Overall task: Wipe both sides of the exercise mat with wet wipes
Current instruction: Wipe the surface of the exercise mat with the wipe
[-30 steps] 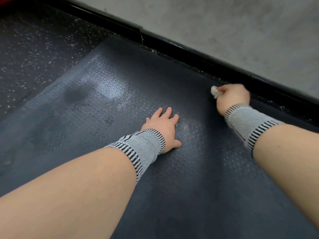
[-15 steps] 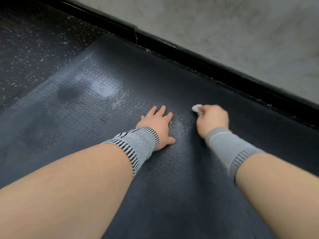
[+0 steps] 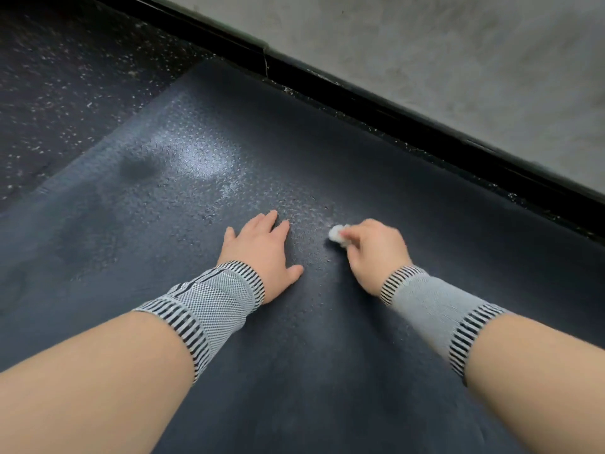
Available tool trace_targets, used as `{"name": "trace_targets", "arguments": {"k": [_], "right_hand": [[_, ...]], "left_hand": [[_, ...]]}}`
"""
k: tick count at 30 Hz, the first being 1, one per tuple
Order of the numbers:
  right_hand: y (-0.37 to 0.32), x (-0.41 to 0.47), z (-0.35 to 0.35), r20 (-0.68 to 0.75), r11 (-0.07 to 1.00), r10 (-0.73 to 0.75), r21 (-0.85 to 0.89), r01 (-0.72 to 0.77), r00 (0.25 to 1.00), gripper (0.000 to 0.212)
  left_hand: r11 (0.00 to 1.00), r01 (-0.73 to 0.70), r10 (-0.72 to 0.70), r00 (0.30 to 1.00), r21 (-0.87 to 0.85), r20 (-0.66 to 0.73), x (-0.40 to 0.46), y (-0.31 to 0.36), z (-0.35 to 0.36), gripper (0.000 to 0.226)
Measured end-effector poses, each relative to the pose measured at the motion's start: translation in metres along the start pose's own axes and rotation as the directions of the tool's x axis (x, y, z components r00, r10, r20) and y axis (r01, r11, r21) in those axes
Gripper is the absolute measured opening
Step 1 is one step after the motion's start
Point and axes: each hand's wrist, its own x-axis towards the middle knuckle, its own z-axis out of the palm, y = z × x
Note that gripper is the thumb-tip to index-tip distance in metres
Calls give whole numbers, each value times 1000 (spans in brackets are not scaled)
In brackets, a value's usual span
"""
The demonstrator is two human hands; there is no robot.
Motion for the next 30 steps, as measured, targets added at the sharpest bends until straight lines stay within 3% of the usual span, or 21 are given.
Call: {"name": "trace_targets", "arguments": {"k": [2, 3, 4, 6, 8, 10, 12, 14, 15, 17, 19, 21, 22, 24, 26, 28, 30], "right_hand": [[4, 2, -11, 102, 994, -105, -24, 108, 989, 27], [8, 11, -17, 50, 997, -62, -33, 64, 997, 24], [12, 24, -24, -53, 999, 46, -7, -47, 998, 23], [14, 48, -36, -206, 931, 344, 203, -304, 916, 25], [3, 66, -29, -164, 871, 465, 262, -416, 870, 24], [-16, 66, -13, -90, 939, 342, 72, -337, 935, 27], [-30, 47, -1, -39, 995, 57, -84, -60, 998, 35], [-30, 23, 0, 124, 969, -211, -105, 224, 970, 34], [-25, 16, -5, 218, 953, -273, -68, 294, 937, 30], [-15, 18, -20, 309, 964, -239, -35, 262, 921, 22], [-6, 35, -34, 112, 999, -40, 5, 40, 993, 20], [-3, 49, -33, -130, 964, 244, 146, -225, 961, 22], [-7, 51, -24, -160, 947, 307, 153, -283, 938, 24], [-20, 40, -1, -111, 975, 221, 37, -218, 969, 27], [-28, 19, 9, -32, 999, -27, 20, 28, 999, 34], [-25, -1, -1, 164, 965, -260, 20, 260, 952, 30], [-13, -4, -19, 382, 960, -255, -11, 280, 889, 23]], "left_hand": [[998, -35, 32, 998, 50, 58, 1, 0, -4, 92], [997, -48, 42, 996, 61, 82, 2, 1, -6, 95], [996, -58, 51, 993, 64, 104, 3, 1, -8, 97], [995, -69, 59, 989, 76, 133, 3, 0, -9, 100], [993, -77, 63, 987, 89, 150, 3, -3, -9, 102], [993, -79, 66, 987, 88, 147, 3, -4, -8, 103], [994, -79, 67, 989, 82, 134, 3, -5, -8, 104], [994, -82, 73, 990, 72, 123, 3, -5, -6, 104], [994, -83, 75, 990, 68, 121, 3, -5, -5, 104], [994, -82, 73, 990, 66, 119, 3, -5, -5, 103], [994, -82, 74, 989, 65, 126, 3, -5, -5, 103], [995, -78, 70, 989, 58, 132, 4, -5, -5, 103], [995, -78, 69, 988, 57, 136, 4, -5, -5, 103], [996, -73, 64, 988, 54, 141, 3, -4, -5, 104], [996, -69, 61, 988, 53, 139, 3, -4, -5, 104], [995, -76, 67, 987, 57, 145, 2, -4, -5, 104], [993, -86, 74, 986, 77, 152, 2, -5, -6, 103]]}}
